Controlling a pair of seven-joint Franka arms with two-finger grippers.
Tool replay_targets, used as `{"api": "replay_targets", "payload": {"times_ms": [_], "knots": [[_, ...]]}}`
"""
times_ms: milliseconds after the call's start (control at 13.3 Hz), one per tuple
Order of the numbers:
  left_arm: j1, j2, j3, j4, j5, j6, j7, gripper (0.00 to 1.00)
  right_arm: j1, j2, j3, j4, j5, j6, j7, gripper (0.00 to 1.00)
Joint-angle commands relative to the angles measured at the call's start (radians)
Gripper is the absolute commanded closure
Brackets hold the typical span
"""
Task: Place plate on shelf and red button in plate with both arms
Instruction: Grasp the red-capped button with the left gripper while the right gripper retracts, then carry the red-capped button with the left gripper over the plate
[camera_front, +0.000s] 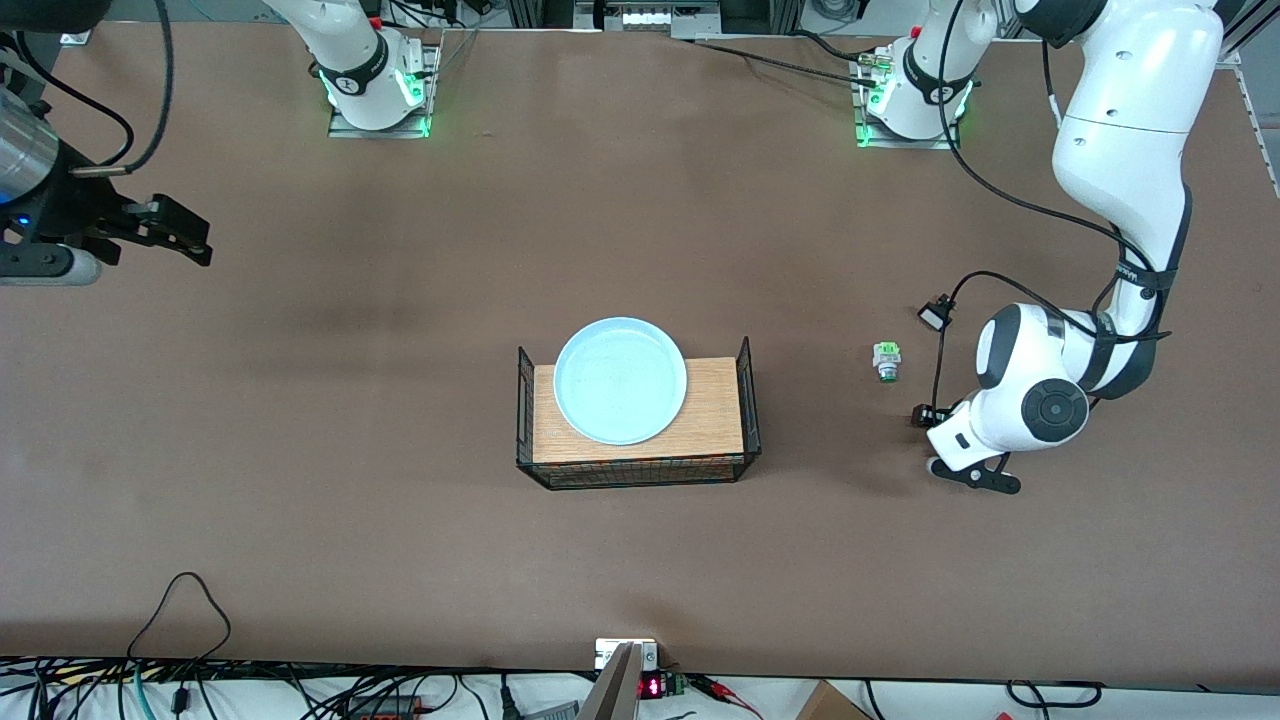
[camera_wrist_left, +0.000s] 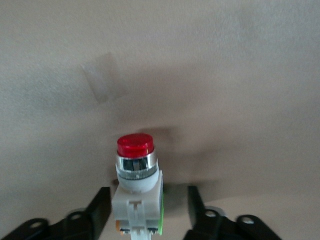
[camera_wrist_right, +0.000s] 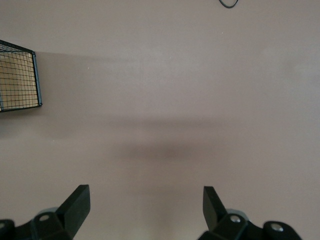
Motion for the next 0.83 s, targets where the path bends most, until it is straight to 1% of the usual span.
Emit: {"api": "replay_targets", "payload": {"times_ms": [0,75,150,301,376,526,602,752], "knots": [[0.009,-0.021,-0.003,0.015,0.015,-0.038,0.066,0.85,-0.065,-0.057,0.057,-0.057,0.045,0.005,0.059,0.0],[0.009,-0.037,-0.008,0.026,0.016,-0.041,0.077,0.89,-0.099,-0.071,0.096,-0.066,0.045,0.004,0.061,0.0],[0.004,-0.053,-0.013,0.035,0.016,-0.047,0.102,0.99,-0.123,-0.088,0.13,-0.083,0.045,0.005,0.061,0.0],[-0.004,-0.06,-0.014,0.064,0.007,-0.088,0.125,1.0,-0.122,-0.099,0.132,-0.088,0.045,0.005,0.056,0.0],[0.001,-0.073,-0.023,0.083,0.0,-0.13,0.128,1.0,-0.124,-0.097,0.132,-0.086,0.043,0.004,0.058,0.0],[0.007,-0.121,-0.081,0.15,-0.007,-0.263,0.125,1.0,-0.124,-0.093,0.13,-0.082,0.04,-0.013,0.063,0.0],[0.007,-0.144,-0.104,0.19,-0.029,-0.333,0.114,1.0,-0.13,-0.091,0.127,-0.079,0.042,-0.027,0.053,0.0],[-0.005,-0.164,-0.131,0.305,-0.101,-0.481,0.111,1.0,-0.116,-0.096,0.124,-0.076,0.04,-0.039,0.046,0.0]]}}
